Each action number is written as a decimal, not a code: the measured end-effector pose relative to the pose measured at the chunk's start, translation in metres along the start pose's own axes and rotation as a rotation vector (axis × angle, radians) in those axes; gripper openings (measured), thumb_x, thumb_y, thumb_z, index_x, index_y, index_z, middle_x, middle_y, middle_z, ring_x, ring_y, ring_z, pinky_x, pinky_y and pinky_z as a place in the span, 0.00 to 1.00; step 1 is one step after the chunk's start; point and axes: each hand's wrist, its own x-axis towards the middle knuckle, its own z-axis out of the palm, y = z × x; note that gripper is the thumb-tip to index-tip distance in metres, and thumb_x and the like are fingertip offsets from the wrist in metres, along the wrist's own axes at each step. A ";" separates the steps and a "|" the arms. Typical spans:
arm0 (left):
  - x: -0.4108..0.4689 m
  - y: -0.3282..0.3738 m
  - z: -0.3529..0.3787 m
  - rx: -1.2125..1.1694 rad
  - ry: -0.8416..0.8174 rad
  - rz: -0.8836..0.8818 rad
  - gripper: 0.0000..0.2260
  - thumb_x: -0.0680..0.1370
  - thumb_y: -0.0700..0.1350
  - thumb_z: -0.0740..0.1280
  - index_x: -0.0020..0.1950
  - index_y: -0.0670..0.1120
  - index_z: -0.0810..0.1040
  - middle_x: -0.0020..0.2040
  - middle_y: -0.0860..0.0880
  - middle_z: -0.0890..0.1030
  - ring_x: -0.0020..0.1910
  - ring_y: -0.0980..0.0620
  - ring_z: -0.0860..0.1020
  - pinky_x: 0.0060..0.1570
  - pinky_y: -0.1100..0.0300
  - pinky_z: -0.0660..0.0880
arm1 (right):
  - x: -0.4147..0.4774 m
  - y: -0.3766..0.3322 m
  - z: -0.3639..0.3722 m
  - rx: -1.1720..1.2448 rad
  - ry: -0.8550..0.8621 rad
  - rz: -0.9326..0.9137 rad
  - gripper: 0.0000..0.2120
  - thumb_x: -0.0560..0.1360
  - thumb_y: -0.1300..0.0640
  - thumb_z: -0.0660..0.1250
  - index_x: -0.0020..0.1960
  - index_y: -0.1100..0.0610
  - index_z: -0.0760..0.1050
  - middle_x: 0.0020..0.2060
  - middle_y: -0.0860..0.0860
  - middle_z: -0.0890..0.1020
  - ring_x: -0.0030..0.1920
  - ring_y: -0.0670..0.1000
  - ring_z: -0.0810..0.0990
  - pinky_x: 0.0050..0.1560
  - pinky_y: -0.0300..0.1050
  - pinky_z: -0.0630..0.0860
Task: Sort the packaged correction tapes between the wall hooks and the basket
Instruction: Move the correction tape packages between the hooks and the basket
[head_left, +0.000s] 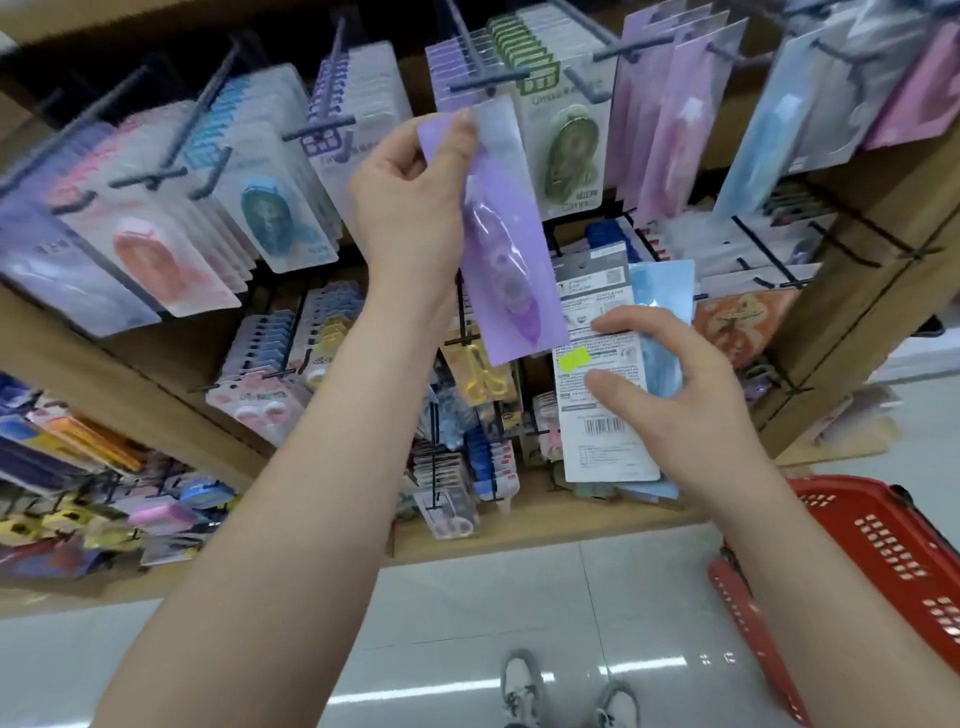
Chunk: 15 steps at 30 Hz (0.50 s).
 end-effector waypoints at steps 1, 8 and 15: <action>0.003 -0.001 0.002 0.031 0.004 0.013 0.06 0.77 0.40 0.71 0.40 0.44 0.81 0.32 0.52 0.79 0.35 0.53 0.74 0.40 0.58 0.72 | 0.002 -0.001 0.001 0.004 -0.002 0.004 0.14 0.69 0.52 0.72 0.51 0.37 0.78 0.56 0.44 0.81 0.61 0.55 0.78 0.60 0.63 0.76; 0.009 -0.003 0.002 0.202 -0.015 0.066 0.03 0.76 0.39 0.73 0.43 0.46 0.83 0.29 0.58 0.79 0.30 0.60 0.73 0.34 0.66 0.71 | 0.008 -0.004 0.000 0.053 -0.008 -0.011 0.16 0.74 0.60 0.74 0.50 0.39 0.78 0.55 0.40 0.81 0.59 0.51 0.80 0.54 0.53 0.81; 0.008 -0.006 0.010 0.053 0.046 -0.023 0.07 0.76 0.42 0.73 0.38 0.46 0.81 0.30 0.52 0.72 0.32 0.54 0.66 0.32 0.64 0.66 | 0.014 -0.015 0.004 0.018 0.011 -0.061 0.20 0.73 0.57 0.74 0.60 0.39 0.76 0.59 0.38 0.79 0.62 0.47 0.77 0.62 0.60 0.76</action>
